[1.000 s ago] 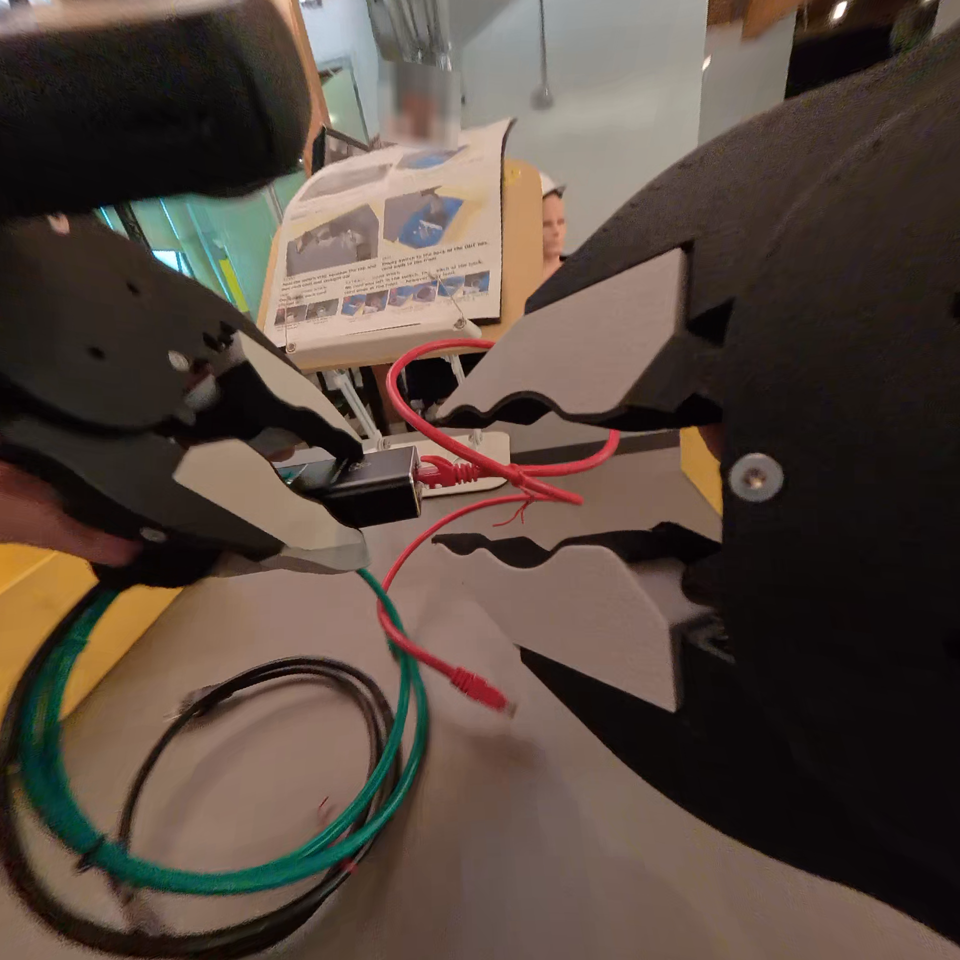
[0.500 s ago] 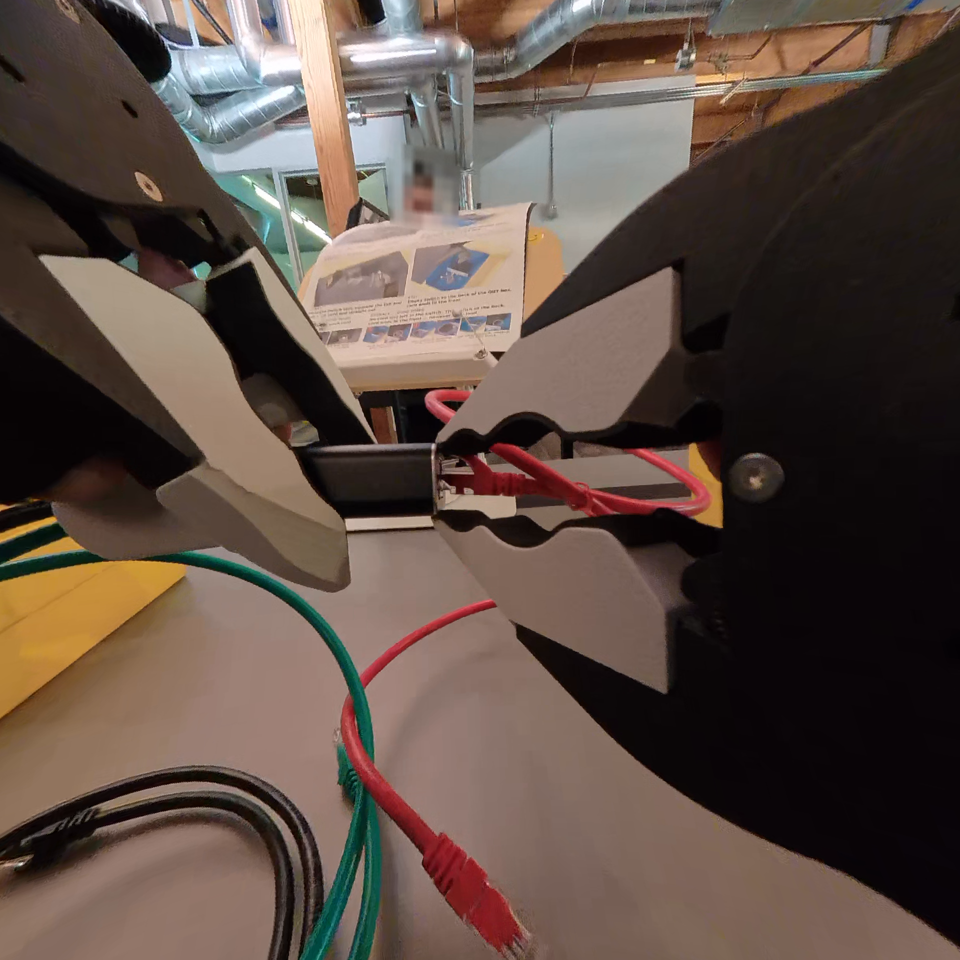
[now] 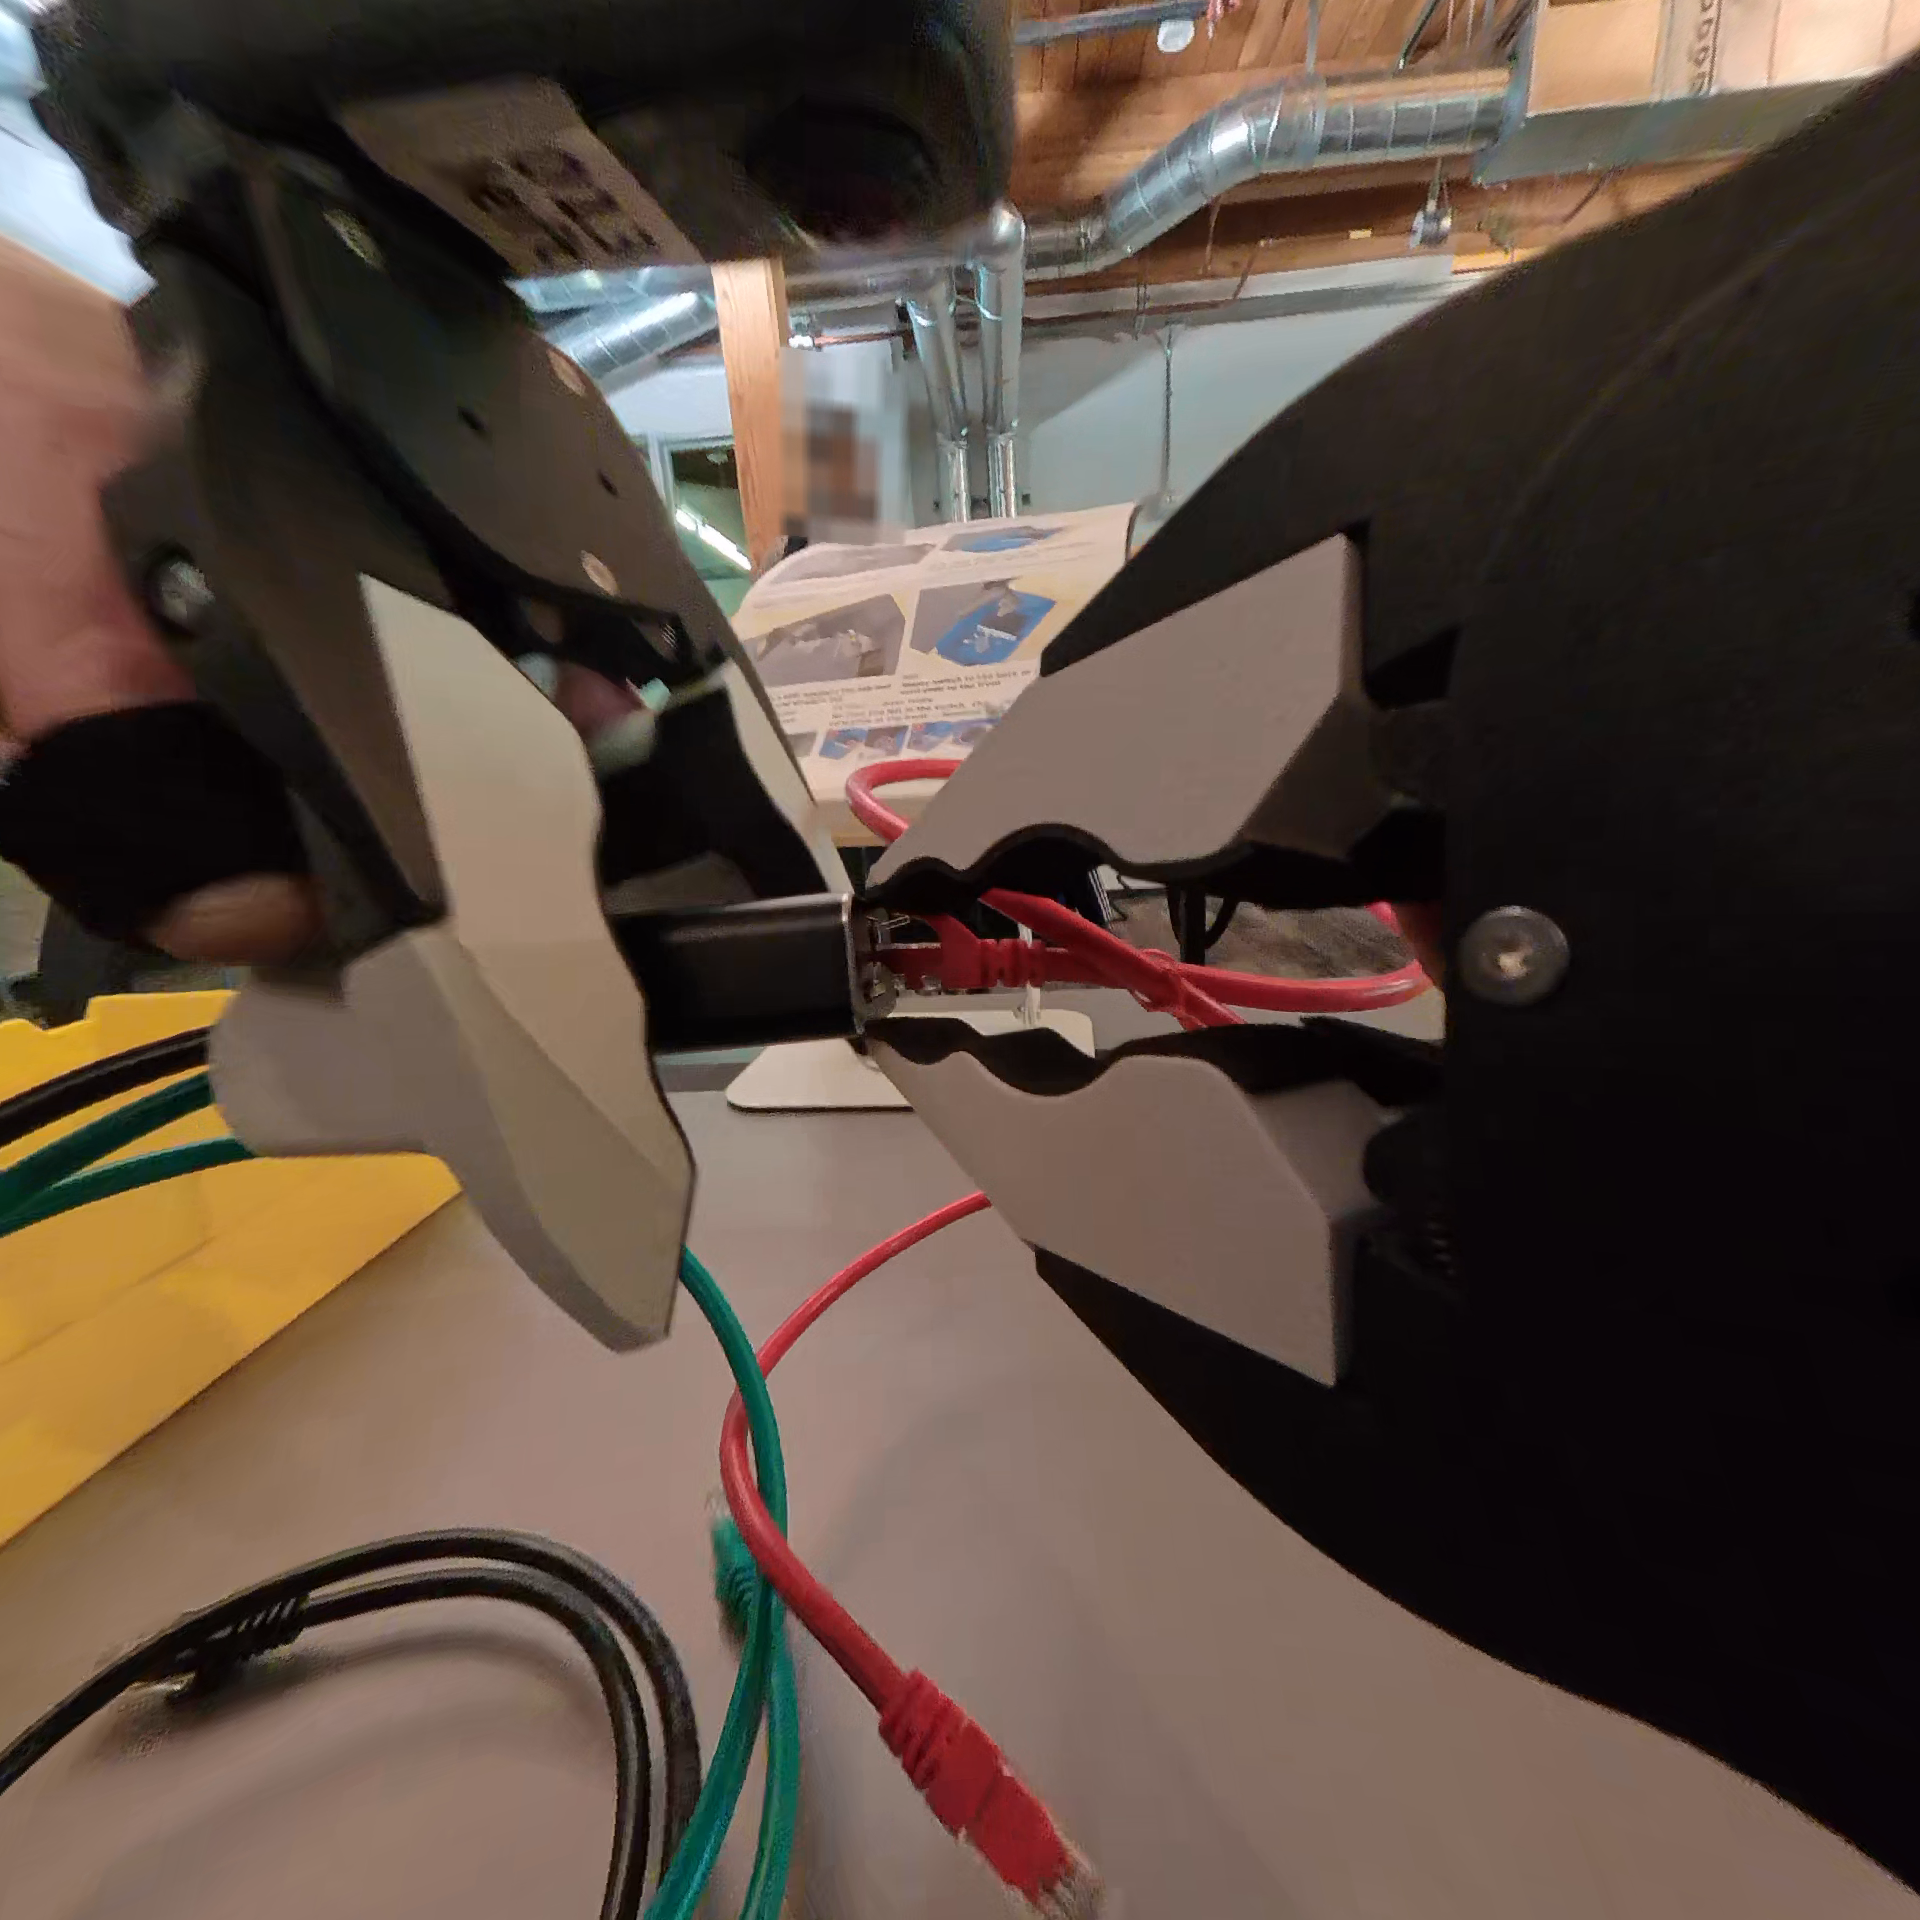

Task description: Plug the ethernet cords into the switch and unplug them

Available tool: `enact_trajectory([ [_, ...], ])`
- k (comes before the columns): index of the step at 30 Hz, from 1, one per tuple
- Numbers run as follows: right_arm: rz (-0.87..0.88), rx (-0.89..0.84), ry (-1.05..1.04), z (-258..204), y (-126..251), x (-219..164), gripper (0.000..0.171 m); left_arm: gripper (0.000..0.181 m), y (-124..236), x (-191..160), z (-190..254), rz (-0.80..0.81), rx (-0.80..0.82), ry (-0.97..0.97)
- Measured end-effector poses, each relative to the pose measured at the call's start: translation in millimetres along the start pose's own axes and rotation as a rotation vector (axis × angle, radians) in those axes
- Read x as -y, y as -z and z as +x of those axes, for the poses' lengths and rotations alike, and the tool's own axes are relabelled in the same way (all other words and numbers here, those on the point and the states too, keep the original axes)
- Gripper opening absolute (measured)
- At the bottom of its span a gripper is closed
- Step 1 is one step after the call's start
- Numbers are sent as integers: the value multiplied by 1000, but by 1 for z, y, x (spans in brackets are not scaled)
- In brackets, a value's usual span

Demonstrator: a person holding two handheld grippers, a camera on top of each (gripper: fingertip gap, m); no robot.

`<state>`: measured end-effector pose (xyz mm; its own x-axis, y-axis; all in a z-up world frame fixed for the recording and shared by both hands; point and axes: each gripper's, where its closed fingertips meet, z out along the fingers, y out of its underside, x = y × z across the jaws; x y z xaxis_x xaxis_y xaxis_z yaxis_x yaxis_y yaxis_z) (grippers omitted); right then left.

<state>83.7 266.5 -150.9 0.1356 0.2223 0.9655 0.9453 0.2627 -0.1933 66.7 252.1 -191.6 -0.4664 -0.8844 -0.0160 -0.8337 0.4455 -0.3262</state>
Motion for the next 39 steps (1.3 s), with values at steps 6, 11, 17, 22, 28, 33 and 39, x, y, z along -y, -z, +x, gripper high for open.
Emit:
enact_trajectory([
  [6,-4,-24,-1,3,0,1,19,76,-5,0,1,-48,-56,28],
  [11,49,49,-89,2,7,6,49,75,-3,-6,-6,-46,-72,88],
  [17,70,117,-83,6,12,12,25,77,2,-8,1,-76,-95,54],
  [22,65,138,-49,8,14,12,20,77,5,-9,10,-124,-123,12],
  [28,83,174,-39,6,17,15,13,76,6,-11,17,-169,-159,-9],
  [33,95,204,-30,1,17,15,13,76,3,-14,19,-193,-192,-18],
  [39,115,252,-48,-4,21,17,14,76,1,-14,24,-205,-223,-39],
])
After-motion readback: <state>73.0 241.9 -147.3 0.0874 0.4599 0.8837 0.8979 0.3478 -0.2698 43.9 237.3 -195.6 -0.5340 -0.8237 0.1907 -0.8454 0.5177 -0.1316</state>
